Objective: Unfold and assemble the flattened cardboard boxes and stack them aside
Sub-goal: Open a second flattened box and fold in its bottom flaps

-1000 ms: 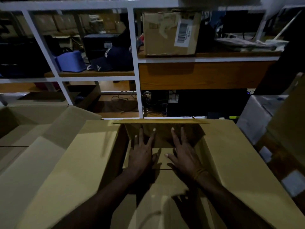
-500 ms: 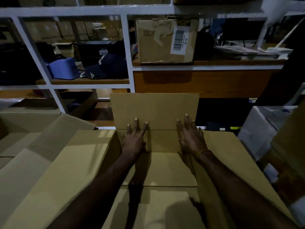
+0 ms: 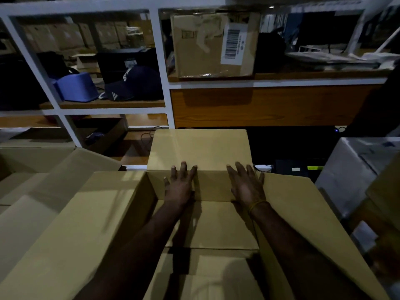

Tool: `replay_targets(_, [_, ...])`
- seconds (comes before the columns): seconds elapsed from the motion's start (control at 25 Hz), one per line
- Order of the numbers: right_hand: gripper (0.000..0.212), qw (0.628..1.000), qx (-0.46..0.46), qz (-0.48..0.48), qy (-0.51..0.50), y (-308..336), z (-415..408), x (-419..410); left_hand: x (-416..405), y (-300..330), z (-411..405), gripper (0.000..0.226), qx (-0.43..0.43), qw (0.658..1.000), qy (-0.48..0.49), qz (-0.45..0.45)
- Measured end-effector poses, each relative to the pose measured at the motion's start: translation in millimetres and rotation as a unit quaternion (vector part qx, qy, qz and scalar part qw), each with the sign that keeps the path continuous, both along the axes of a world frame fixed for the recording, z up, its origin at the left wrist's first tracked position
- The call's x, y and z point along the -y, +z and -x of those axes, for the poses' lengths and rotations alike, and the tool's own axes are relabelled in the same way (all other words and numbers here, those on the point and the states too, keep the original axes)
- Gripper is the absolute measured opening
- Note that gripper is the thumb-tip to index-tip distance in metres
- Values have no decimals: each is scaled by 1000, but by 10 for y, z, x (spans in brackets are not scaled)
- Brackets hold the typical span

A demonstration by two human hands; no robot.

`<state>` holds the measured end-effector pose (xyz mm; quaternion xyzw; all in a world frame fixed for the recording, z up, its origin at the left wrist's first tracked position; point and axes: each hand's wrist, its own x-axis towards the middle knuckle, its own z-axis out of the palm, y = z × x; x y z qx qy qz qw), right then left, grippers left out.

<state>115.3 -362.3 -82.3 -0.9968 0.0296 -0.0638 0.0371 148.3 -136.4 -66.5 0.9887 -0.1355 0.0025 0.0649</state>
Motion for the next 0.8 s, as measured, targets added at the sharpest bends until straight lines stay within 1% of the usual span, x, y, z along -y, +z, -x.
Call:
replay_targets(0.16, [93,1000,-4,20,-1,2,43,-5,-31,-116,30,100,29,999,6,-17])
replay_targets(0.36, [94,999,-5,32,-6,32,156,-27,-61,-130,72,102,34,998,13,-41])
replay_targets(0.48, [94,998,-7,55,-9,-5,283,-53,-80,-163,210,105,14,999,13,-31])
replay_targets(0.6, [96,997,-47,58,-11,103,363,-82,-129,-19,229,106,-54,999,-2,-7])
replay_targets(0.72, [94,995,-81,35,-37,183,539,-82,-276,178,302,100,-113,993,-4,-20])
replay_targets(0.8, [93,993,-93,22,-64,144,803,-58,-481,176,521,94,-108,993,30,-38])
